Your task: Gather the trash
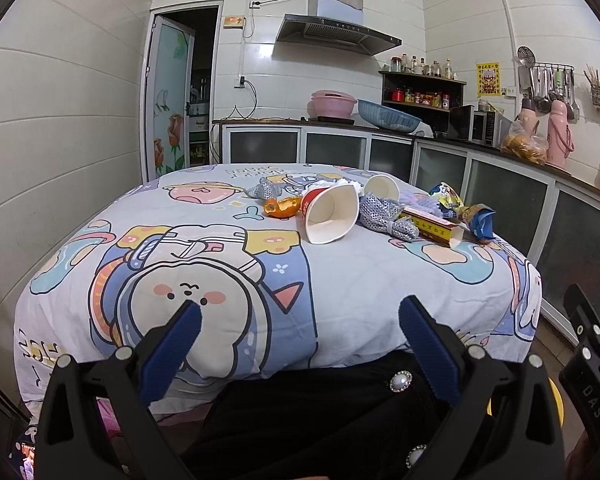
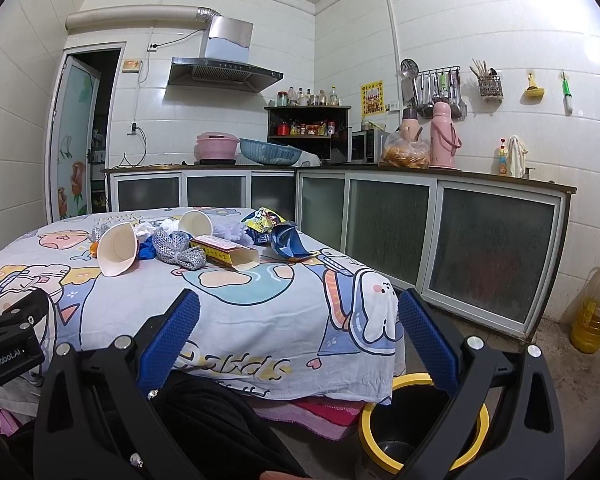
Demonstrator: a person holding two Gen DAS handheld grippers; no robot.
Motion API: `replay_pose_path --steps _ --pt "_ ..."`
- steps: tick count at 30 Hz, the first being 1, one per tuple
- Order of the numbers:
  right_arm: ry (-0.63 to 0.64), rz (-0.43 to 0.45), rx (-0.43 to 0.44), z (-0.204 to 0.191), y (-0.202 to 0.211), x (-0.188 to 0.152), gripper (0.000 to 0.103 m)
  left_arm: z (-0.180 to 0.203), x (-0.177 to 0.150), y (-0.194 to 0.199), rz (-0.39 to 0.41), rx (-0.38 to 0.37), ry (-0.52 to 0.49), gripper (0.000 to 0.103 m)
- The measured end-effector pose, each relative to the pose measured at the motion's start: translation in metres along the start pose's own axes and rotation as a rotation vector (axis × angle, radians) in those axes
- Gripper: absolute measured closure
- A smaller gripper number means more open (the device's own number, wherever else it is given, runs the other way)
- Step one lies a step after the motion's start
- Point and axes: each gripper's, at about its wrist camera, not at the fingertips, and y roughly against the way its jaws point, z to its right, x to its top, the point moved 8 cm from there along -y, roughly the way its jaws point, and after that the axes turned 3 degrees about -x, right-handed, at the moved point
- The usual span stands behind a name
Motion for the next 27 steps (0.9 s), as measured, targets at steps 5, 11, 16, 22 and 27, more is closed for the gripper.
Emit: replay_pose_path --steps 5,11,16,22,27 --pt "-0.001 -0.001 0.000 -0.0001 -0.0004 -0.0003 0.008 0.0002 -0.0003 0.0008 0.001 0.000 0.000 0.008" --pt "-0.002 -0.001 0.000 -0.0001 -0.0005 0.0001 0.008 0.0006 -0.0010 0.0005 0.000 0.000 0.000 0.008" --pt "-0.002 -0.003 0.000 0.0000 -0.0006 -0.0011 0.008 0.0016 -0.0020 -0.0002 -0.001 -0.001 -0.001 0.008" --pt "-0.003 -0.004 0.000 0.0001 -0.0001 -0.0014 0.008 0.0016 -0.0020 -0.0002 -0.002 -0.002 -0.002 0.008" --pt "-0.003 -0.004 0.000 -0.0007 -0.0025 -0.0055 0.008 0.0019 -0.0023 -0.0004 -0.002 -0.003 -0.001 0.008"
